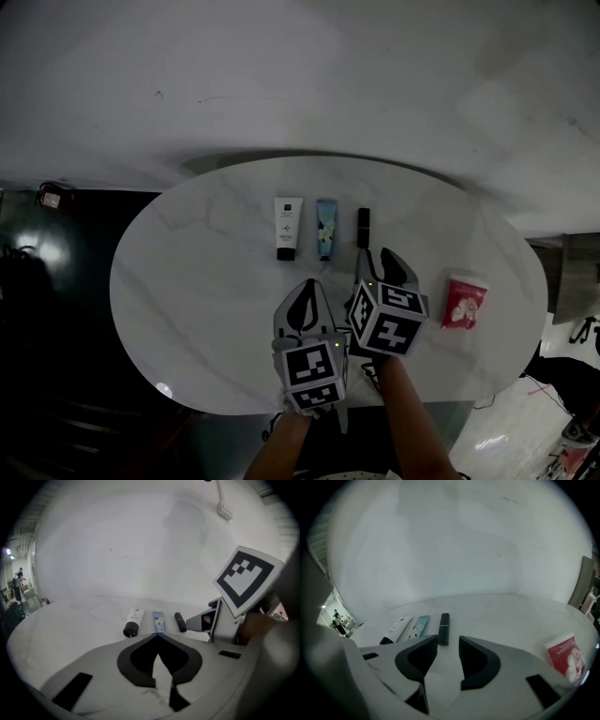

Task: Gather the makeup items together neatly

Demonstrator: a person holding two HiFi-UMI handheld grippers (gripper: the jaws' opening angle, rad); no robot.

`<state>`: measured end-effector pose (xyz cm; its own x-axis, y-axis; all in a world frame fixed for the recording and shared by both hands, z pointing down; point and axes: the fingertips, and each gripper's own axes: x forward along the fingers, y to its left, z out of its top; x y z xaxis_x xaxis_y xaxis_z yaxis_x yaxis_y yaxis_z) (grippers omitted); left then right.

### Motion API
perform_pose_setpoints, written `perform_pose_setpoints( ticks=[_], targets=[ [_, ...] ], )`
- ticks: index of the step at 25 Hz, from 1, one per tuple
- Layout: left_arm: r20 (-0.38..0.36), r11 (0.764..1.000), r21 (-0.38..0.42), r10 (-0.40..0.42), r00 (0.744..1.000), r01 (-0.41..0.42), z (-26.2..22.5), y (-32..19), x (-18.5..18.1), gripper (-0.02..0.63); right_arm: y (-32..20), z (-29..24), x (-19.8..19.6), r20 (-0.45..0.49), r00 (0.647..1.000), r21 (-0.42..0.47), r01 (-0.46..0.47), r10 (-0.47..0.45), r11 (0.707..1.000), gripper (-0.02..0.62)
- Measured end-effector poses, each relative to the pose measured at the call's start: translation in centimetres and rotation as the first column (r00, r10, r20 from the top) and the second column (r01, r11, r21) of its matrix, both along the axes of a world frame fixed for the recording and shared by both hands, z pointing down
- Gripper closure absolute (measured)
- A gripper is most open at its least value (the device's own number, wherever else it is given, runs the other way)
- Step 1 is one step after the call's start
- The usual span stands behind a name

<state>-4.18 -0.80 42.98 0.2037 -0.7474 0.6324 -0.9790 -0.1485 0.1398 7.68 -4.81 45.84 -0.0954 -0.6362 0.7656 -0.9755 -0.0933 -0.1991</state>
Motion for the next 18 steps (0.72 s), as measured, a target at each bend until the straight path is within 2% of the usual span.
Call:
perform_pose_setpoints(
  ticks=[3, 8, 13, 18],
  targets=[
    [0.000, 1.000, 0.004, 0.008, 1.000, -0.008, -0.3, 0.6, 0.3, 0.578, 0.8, -0.5, 0.6, 0.008, 1.000, 0.012, -0.013, 0.013, 1.000, 0.431],
    [-0.007, 1.000, 0.013, 0.028, 1.000, -0.028, -1.0, 1.4, 1.2, 0.578, 2.3, -1.6, 1.7, 0.036, 0.999, 0.040, -0.034, 0.032, 0.999, 0.494],
    [-0.013, 0.998, 0.026, 0.061, 0.998, -0.060, -1.8, 2.0, 2.8, 0.578, 3.8, -2.2, 2.9, 0.057, 0.997, 0.058, -0.046, 0.043, 0.997, 0.518],
    [-0.013, 0.994, 0.035, 0.106, 0.994, -0.106, -2.4, 2.5, 4.9, 0.578, 5.4, -3.1, 5.1, 0.042, 0.996, 0.076, -0.077, 0.074, 0.994, 0.571]
  ],
)
